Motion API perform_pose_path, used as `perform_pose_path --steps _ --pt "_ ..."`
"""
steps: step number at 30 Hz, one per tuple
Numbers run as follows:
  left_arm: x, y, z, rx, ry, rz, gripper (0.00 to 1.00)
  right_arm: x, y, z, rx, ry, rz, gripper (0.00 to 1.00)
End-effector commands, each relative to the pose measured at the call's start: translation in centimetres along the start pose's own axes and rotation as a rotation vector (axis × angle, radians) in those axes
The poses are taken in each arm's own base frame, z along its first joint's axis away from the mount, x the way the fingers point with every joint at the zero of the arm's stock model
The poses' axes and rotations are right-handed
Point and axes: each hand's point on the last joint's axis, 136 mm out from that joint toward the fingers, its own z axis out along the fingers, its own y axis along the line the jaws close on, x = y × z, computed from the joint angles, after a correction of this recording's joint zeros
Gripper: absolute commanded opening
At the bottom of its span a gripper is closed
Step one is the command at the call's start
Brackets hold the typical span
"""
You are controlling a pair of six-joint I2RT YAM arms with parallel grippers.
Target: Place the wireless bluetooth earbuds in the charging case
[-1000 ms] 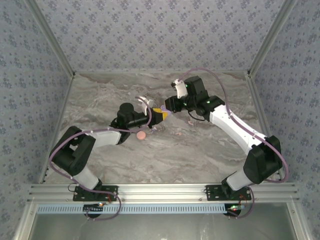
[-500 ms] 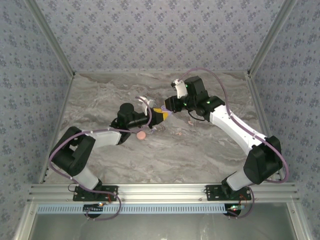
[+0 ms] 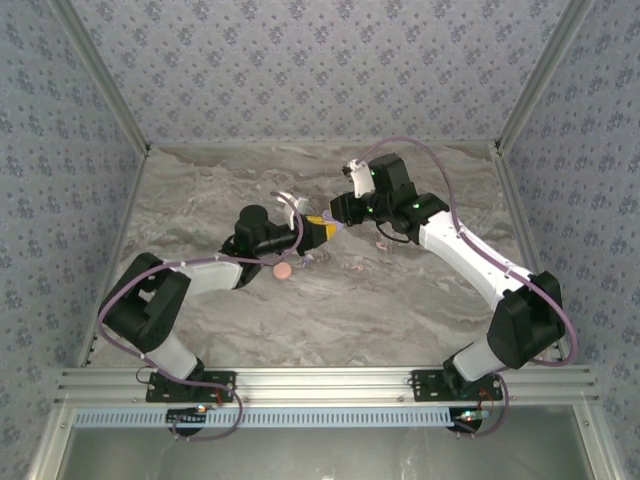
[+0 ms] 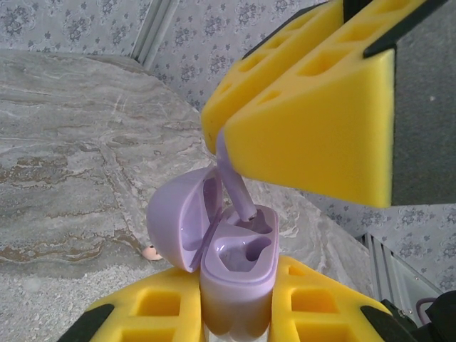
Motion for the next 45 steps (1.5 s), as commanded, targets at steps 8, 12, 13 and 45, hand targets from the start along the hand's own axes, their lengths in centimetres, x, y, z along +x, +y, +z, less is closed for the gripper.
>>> perform_pose_path --steps 8,12,13,45 --pt "-1.9 -1.4 0.4 0.031 -0.036 0.007 0.16 -0.1 0.6 -0.2 -0.004 -0.016 -0.027 0.23" --pt "-2.1 -0.9 0.3 0.005 -0.048 -0.004 0.15 0.2 0.6 -0.2 -0.005 -0.012 -0.028 0.23" --pt "-2.2 -0.9 0.3 0.002 -0.052 -0.004 0.15 0.3 0.7 -0.2 -0.006 -0.011 -0.029 0.23" --pt "-2.5 -1.9 -0.2 -0.004 -0.031 0.118 0.14 1.6 0.9 -0.4 -0.017 0.044 -0.046 0.28"
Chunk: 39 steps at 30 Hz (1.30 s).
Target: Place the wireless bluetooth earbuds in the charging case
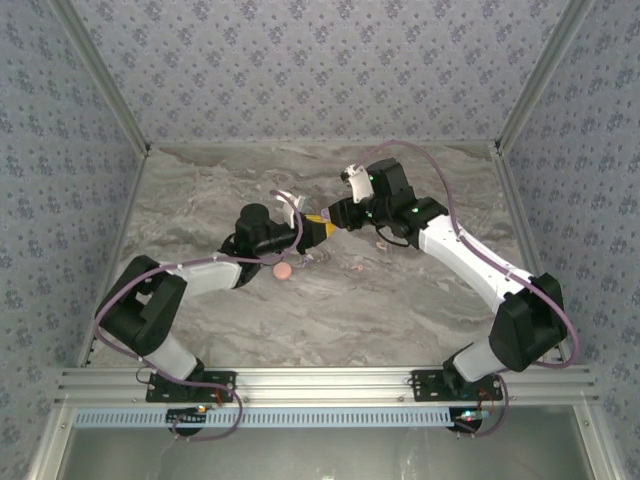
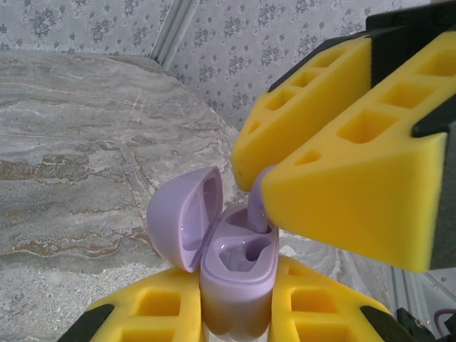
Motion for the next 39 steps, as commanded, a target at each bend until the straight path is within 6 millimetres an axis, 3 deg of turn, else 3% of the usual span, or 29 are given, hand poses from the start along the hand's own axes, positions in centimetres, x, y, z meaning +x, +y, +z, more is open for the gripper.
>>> perform_pose_path --steps 1,20,31,39 --pt "-2.2 -2.6 -0.2 0.058 -0.032 0.116 0.14 0.5 0.7 -0.5 -0.016 0.028 -0.015 0.28" --pt "-1.9 -2.7 -0.3 0.035 -0.017 0.175 0.14 0.5 0.2 -1.1 0.039 0.032 -0.021 0.35" --pt "-1.5 -2.5 -0.5 0.013 0.0 0.203 0.14 0.2 -0.2 -1.4 0.072 0.03 -0.011 0.46" --pt "-1.2 -0.9 -0.9 -0.087 0.016 0.201 0.14 -0.7 0.0 -2.7 0.094 -0.014 -0.011 0.49"
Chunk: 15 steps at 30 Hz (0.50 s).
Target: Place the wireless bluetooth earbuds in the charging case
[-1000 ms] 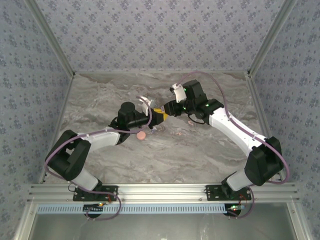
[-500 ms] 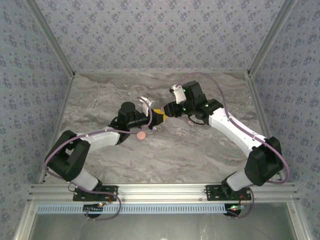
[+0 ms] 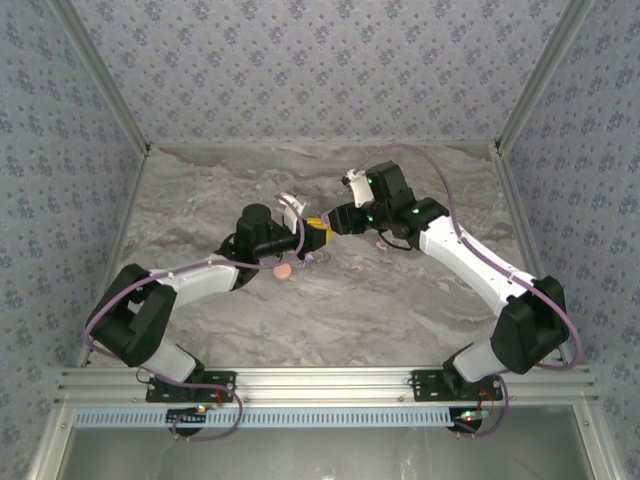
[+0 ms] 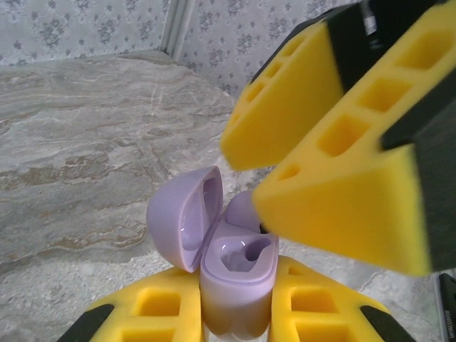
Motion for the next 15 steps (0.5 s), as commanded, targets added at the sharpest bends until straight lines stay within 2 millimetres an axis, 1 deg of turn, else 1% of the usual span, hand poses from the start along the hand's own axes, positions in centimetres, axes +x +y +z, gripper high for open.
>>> perform_pose_path --steps 1,5,8,12,15 --pt "-1.9 0.0 -0.6 -0.055 -0.037 0.051 0.14 -1.9 0.4 -2.3 0.033 -0.073 -0.006 0.49" --pt "-1.4 1.2 -1.4 -0.14 -0.017 0.058 0.14 -2.0 -0.9 -3.1 0.118 -0.103 0.011 0.5" --pt "-0.9 1.7 -1.9 -0.174 0.007 0.052 0.14 -1.7 -2.3 -3.1 0.188 -0.095 0.039 0.5" --pt "-0.5 2.1 -2.8 -0.216 0.019 0.05 0.14 -0.1 -3.9 -1.9 0.249 -0.029 0.086 0.5" --pt "-0.3 2.6 -3.8 -0.247 0.024 0.048 0.14 1.4 -4.5 -0.7 0.257 0.027 0.124 0.5"
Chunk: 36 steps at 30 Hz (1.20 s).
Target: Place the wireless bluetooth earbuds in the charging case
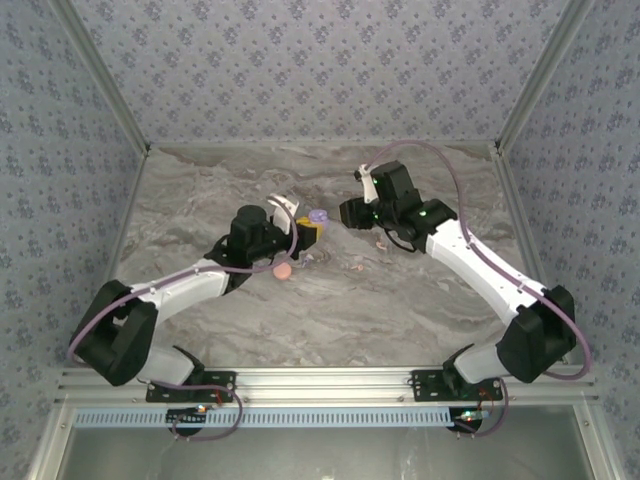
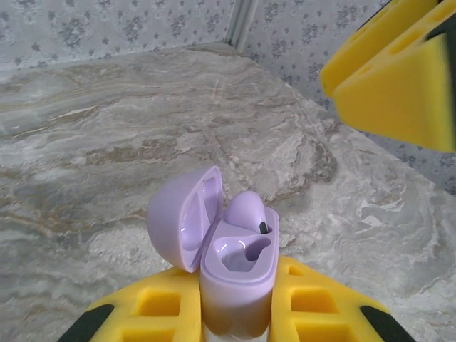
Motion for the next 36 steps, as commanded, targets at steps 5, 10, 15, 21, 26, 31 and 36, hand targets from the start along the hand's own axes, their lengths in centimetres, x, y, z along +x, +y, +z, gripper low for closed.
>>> perform_pose_path --steps 5,10,15,21,26,31,36 --pt "0.1 1.7 -2.9 -0.09 0.011 0.015 0.14 4.6 -1.1 3.4 0.029 0.172 0.091 0.5" --pt "0.1 2.4 -4.8 -0.132 0.007 0.021 0.15 6.6 -0.6 5.5 0.009 0.236 0.157 0.5" --pt "0.4 2.6 -6.3 -0.174 0.01 0.035 0.15 9.0 0.6 8.4 -0.016 0.321 0.252 0.49" --pt "0.5 2.7 -7.6 -0.203 0.016 0.056 0.15 10.9 3.4 11.5 -0.046 0.405 0.309 0.47" --pt "0.4 2.5 -8.3 -0.204 -0.006 0.09 0.15 11.9 5.6 13.4 -0.044 0.457 0.365 0.45" --pt "0.6 2.3 -8.9 -0.206 -0.021 0.129 0.15 12.6 6.3 14.3 -0.004 0.491 0.388 0.43" --pt "0.6 2.3 -9.3 -0.21 -0.033 0.142 0.15 13.4 6.4 15.2 0.011 0.525 0.42 0.39"
